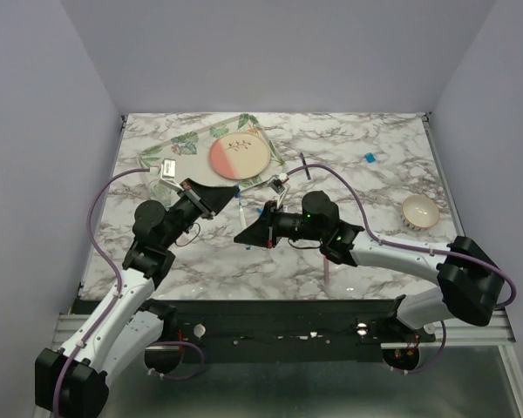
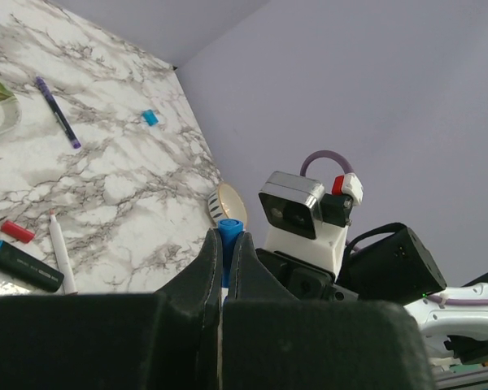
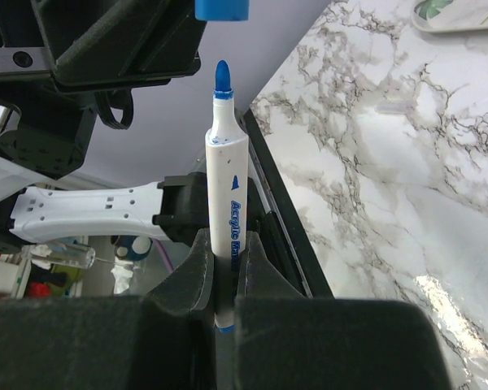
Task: Insert the pens into the pen caps
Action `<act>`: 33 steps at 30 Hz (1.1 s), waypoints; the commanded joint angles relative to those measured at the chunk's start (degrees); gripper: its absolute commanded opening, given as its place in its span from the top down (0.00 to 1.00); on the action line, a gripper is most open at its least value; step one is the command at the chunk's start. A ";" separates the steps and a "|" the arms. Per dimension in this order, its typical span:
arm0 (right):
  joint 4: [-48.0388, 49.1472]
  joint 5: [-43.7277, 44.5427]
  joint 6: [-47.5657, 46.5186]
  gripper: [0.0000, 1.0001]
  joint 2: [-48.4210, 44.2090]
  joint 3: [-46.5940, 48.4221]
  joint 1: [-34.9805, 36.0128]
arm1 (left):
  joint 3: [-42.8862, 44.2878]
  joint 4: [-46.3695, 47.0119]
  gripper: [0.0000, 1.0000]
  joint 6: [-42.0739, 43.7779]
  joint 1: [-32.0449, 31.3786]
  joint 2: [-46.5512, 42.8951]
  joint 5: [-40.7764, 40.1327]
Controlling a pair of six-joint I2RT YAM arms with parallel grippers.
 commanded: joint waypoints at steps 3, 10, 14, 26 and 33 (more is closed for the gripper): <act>-0.47 0.91 -0.10 0.99 0.88 1.02 0.36 | -1.87 1.75 1.00 -0.69 -0.32 -1.12 1.11; -0.65 0.99 -0.10 0.99 1.14 1.46 0.45 | -3.10 3.33 1.00 -1.92 -0.67 -1.21 1.90; -0.74 1.08 -0.10 0.99 1.41 1.73 0.45 | -3.54 3.24 1.00 -2.18 -0.85 -2.00 1.99; -1.53 2.14 -0.63 0.99 0.62 2.08 0.45 | -5.74 2.63 1.00 -2.18 -1.64 -3.58 1.63; -0.39 0.82 0.42 0.99 1.41 1.46 0.45 | -4.87 1.84 1.00 -0.43 -1.64 -3.84 -0.38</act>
